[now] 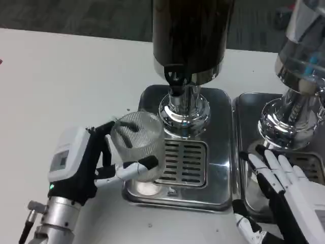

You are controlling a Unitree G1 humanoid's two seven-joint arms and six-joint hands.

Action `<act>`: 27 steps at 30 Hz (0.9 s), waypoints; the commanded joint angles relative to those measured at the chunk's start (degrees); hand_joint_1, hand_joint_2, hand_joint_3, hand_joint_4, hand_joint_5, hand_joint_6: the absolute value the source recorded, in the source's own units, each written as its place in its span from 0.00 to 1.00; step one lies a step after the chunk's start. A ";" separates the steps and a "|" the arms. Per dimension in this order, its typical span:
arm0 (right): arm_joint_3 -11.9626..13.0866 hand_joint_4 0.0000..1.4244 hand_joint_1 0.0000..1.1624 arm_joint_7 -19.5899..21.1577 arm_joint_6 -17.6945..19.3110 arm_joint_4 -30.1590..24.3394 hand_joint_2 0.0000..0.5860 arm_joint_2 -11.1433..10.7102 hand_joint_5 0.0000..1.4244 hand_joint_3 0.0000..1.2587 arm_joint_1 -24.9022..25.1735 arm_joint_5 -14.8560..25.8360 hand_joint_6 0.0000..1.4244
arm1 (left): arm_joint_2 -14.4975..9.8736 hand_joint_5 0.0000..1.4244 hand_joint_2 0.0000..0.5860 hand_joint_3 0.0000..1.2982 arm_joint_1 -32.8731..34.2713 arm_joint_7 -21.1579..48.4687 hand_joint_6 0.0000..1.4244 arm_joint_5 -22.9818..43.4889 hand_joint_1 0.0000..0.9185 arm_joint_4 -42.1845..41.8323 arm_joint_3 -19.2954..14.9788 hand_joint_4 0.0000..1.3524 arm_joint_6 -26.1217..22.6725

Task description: Grasp the cup under the faucet to collect the drink, then remove the cup.

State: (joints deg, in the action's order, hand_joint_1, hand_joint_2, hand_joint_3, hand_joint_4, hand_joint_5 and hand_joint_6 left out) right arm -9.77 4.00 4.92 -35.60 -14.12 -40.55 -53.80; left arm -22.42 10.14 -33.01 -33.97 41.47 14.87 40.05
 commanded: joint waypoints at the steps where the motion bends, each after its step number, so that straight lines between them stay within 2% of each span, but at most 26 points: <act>1: -0.12 0.00 0.35 0.77 0.67 -1.66 0.85 0.10 0.00 0.08 -0.32 -1.14 0.01 | 0.91 0.83 0.11 0.54 0.49 0.89 1.00 -0.48 0.38 -0.52 0.93 0.66 1.51; 15: -0.12 0.00 0.36 0.23 0.26 -3.07 0.85 1.06 0.00 0.08 -2.64 -0.75 0.01 | 5.35 0.80 0.11 0.52 6.43 0.09 1.00 -3.77 0.37 5.78 4.54 0.63 -2.59; 23: -0.01 0.00 0.36 -0.06 -0.18 -4.90 0.86 2.05 0.00 0.08 -4.74 -1.33 0.01 | 6.43 0.78 0.11 0.50 10.76 -0.82 1.00 -3.78 0.34 11.26 5.42 0.60 -4.64; 27: 0.00 0.00 0.36 -0.29 -0.28 -5.64 0.86 2.63 0.00 0.09 -5.74 -1.54 0.01 | 6.73 0.75 0.13 0.48 12.51 -0.45 0.95 -3.32 0.32 13.21 5.68 0.57 -5.02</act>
State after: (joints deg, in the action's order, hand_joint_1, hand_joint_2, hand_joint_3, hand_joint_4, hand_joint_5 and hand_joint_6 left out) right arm -9.83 3.99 4.95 -40.07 -11.84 -45.52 -54.87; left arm -15.97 21.42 -33.35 -36.91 53.30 19.91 35.65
